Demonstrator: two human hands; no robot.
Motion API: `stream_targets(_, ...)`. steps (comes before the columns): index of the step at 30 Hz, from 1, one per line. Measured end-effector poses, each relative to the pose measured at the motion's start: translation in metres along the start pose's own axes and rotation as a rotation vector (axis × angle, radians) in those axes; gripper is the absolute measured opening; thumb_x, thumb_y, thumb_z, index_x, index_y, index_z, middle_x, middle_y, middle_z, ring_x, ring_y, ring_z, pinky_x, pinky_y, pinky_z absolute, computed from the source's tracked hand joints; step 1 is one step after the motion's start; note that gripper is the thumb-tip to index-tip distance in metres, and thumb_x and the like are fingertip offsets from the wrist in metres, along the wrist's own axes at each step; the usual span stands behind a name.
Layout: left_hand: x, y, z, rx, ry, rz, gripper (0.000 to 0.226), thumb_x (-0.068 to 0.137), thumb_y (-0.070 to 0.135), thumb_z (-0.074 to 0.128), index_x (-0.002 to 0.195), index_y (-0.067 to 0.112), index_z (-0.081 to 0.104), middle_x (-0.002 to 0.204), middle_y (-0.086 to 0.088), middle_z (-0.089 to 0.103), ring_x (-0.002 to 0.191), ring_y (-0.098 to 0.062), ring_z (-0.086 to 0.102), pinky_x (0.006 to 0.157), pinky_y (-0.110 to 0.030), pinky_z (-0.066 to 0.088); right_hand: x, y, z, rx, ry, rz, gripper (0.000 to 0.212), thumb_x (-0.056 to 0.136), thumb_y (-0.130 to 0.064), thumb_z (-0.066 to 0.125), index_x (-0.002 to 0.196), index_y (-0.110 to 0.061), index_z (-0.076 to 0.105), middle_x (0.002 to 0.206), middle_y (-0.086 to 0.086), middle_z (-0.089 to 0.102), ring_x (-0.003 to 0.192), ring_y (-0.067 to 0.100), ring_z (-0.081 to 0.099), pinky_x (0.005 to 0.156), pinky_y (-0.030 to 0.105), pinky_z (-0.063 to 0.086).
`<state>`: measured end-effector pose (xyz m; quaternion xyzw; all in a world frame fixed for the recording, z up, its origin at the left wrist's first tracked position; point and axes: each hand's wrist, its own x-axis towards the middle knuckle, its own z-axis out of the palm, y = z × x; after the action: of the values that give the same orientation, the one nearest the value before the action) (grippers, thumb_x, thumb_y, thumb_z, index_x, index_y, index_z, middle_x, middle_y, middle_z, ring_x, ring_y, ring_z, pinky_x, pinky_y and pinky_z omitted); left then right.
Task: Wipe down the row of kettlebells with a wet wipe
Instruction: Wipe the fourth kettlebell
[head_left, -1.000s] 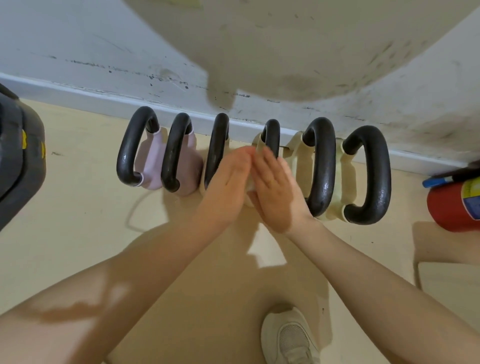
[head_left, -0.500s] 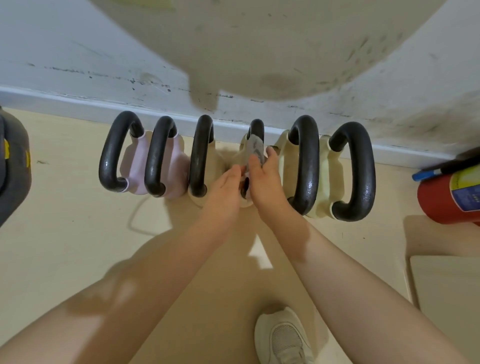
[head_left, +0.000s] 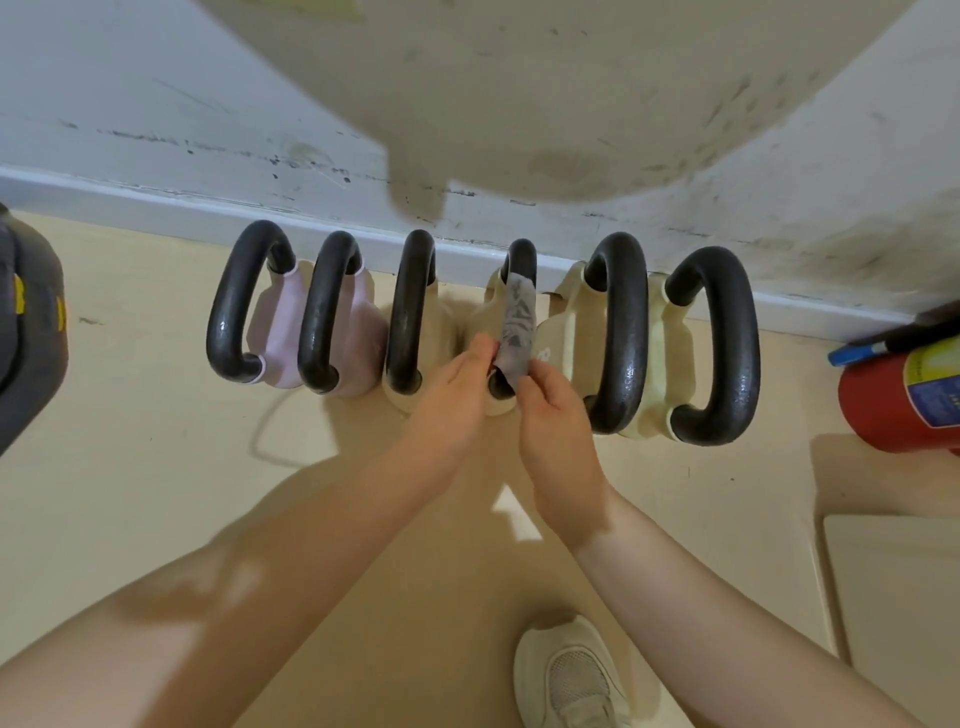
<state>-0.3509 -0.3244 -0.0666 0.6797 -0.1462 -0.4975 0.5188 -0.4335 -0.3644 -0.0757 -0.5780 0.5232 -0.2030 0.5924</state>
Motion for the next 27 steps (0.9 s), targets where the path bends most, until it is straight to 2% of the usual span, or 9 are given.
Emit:
stream_targets(4,-0.003,-0.007,-0.003,0.048,-0.046,-0.011,0.042,0.097,0.047,0.021,0.121,0.037,0.055,0.121,0.014,0.057,0.121,-0.003,0.045,0.1,-0.023,0.027,0.03,-0.02,0.005,0.175,-0.007,0.184,0.025,0.098,-0.027,0.04,0.092,-0.014,0.06,0.083,0.008,0.063,0.079,0.019,0.06,0.071,0.028,0.048)
stream_targets(8,-0.004,-0.011,-0.007,0.041,0.023,-0.011,0.043,0.096,0.049,0.02,0.112,0.041,0.059,0.122,0.014,0.06,0.124,-0.006,0.046,0.112,-0.036,0.028,0.044,-0.031,0.011,0.082,-0.018,0.185,0.04,0.095,-0.043,0.045,0.101,-0.005,0.058,0.078,0.008,0.061,0.072,0.019,0.06,0.068,0.03,0.05)
stream_targets(12,-0.006,-0.013,-0.01,0.112,0.099,0.025,0.049,0.098,0.042,0.021,0.089,0.033,0.069,0.115,0.006,0.066,0.115,-0.01,0.053,0.108,-0.04,0.035,0.059,-0.037,0.006,0.016,-0.052,0.271,0.044,0.092,-0.045,0.048,0.086,-0.003,0.061,0.087,0.019,0.068,0.081,0.032,0.066,0.08,0.04,0.054)
stream_targets(14,-0.006,-0.014,-0.009,0.126,0.095,0.036,0.048,0.098,0.043,0.022,0.09,0.035,0.068,0.117,0.005,0.064,0.116,-0.011,0.052,0.108,-0.04,0.035,0.073,-0.048,0.006,-0.11,-0.051,0.339,0.043,0.092,-0.047,0.047,0.087,-0.006,0.059,0.084,0.012,0.066,0.077,0.026,0.064,0.076,0.036,0.052)
stream_targets(17,-0.003,-0.012,-0.009,0.057,0.146,0.005,0.046,0.098,0.04,0.023,0.104,0.023,0.066,0.118,0.001,0.062,0.116,-0.014,0.052,0.108,-0.041,0.036,0.07,-0.043,0.017,-0.165,-0.03,0.23,0.04,0.094,-0.041,0.046,0.104,-0.004,0.055,0.074,0.009,0.059,0.063,0.021,0.058,0.063,0.033,0.05)
stream_targets(19,-0.002,-0.011,-0.008,0.038,0.164,-0.004,0.047,0.098,0.041,0.024,0.108,0.02,0.065,0.118,0.001,0.062,0.115,-0.014,0.053,0.108,-0.041,0.036,0.059,-0.026,0.018,-0.178,-0.055,0.135,0.038,0.093,-0.039,0.048,0.108,-0.004,0.051,0.079,0.012,0.059,0.067,0.024,0.059,0.067,0.038,0.053)
stream_targets(21,-0.001,-0.01,-0.009,0.043,0.158,0.0,0.046,0.098,0.042,0.024,0.106,0.021,0.065,0.116,0.002,0.063,0.113,-0.013,0.055,0.107,-0.041,0.037,0.055,-0.017,0.011,-0.104,-0.111,0.102,0.029,0.093,-0.032,0.052,0.102,-0.004,0.05,0.076,0.011,0.058,0.068,0.023,0.058,0.071,0.038,0.052)
stream_targets(24,0.0,-0.01,-0.012,0.04,0.162,-0.006,0.047,0.098,0.043,0.025,0.108,0.02,0.065,0.114,0.003,0.064,0.111,-0.012,0.055,0.106,-0.041,0.038,0.053,-0.018,0.005,0.074,-0.118,0.065,0.018,0.094,-0.024,0.053,0.092,-0.007,0.05,0.059,0.004,0.054,0.051,0.012,0.054,0.055,0.024,0.048)
stream_targets(27,0.002,-0.007,-0.012,0.03,0.177,-0.008,0.048,0.098,0.041,0.024,0.11,0.017,0.064,0.115,0.002,0.064,0.11,-0.012,0.056,0.106,-0.04,0.038,0.045,-0.003,0.014,-0.05,-0.023,-0.05,0.015,0.091,-0.026,0.055,0.087,-0.013,0.05,0.067,0.0,0.054,0.061,0.009,0.054,0.064,0.027,0.048)
